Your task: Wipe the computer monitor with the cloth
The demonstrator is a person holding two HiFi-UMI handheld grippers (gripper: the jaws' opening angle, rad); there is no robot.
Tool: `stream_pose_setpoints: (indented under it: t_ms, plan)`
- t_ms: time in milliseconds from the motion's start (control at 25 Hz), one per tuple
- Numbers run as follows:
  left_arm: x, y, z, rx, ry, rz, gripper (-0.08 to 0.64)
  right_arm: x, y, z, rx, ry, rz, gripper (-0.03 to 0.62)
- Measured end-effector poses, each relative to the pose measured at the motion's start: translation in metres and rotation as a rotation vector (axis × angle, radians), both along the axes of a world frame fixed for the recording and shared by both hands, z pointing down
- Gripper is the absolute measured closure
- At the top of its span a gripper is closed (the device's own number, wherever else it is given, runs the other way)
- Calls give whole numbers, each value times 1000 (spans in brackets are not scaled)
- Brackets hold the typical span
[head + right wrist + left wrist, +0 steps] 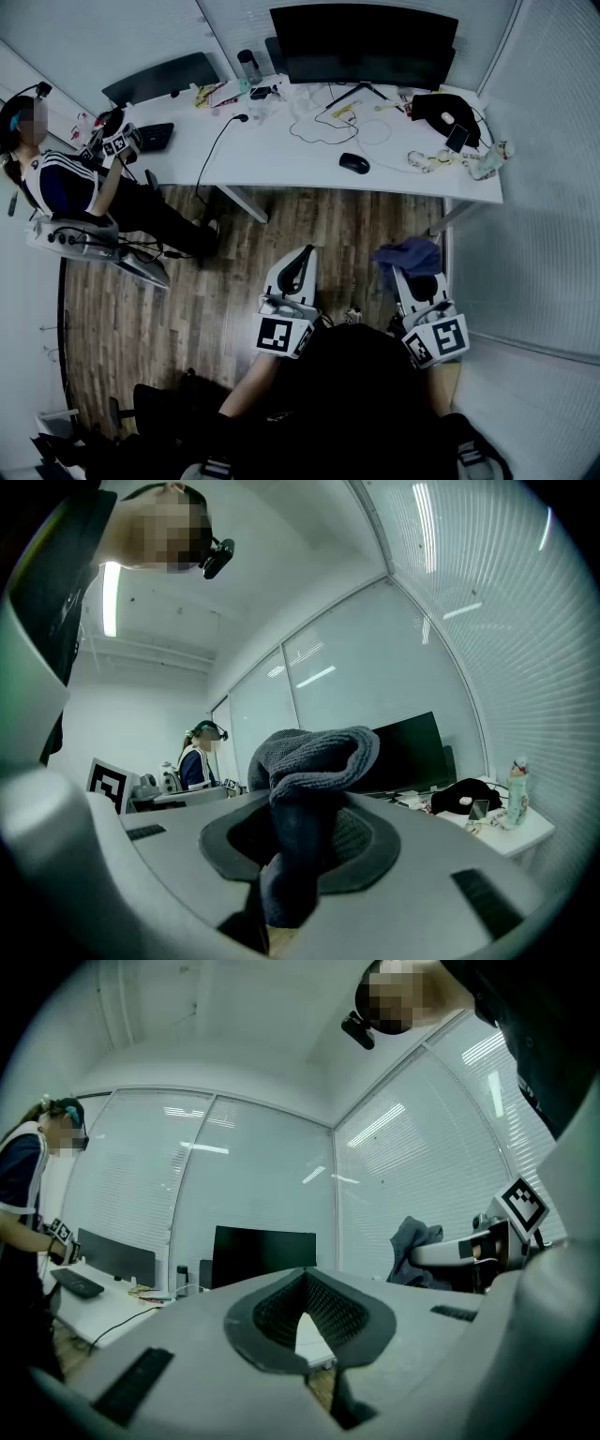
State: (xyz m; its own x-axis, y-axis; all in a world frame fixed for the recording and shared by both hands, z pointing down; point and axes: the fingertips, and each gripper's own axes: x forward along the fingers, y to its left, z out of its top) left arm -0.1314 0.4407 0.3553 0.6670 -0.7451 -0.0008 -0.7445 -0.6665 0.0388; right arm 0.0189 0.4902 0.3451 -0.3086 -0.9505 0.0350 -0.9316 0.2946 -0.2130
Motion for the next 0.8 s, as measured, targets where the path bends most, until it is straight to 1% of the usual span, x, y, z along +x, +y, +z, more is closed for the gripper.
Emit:
stream_pose_setpoints:
  t_ms: [120, 400, 520, 720, 800]
  plan:
    - [1, 3, -1, 5, 12, -6, 554, 0, 3, 3, 7, 5, -9, 490]
    - [4, 6, 2, 12, 1, -7, 554, 3, 5, 3, 13, 15, -10, 490]
    - [5, 3, 3, 11, 9, -20, 554, 8, 3, 4, 15, 17, -3, 489]
    - [7, -3, -2, 21, 9, -36, 554, 22, -5, 9, -21, -16, 30, 488]
    - [8, -4, 0, 21, 15, -49, 554, 25, -6, 15, -35, -27, 29, 488]
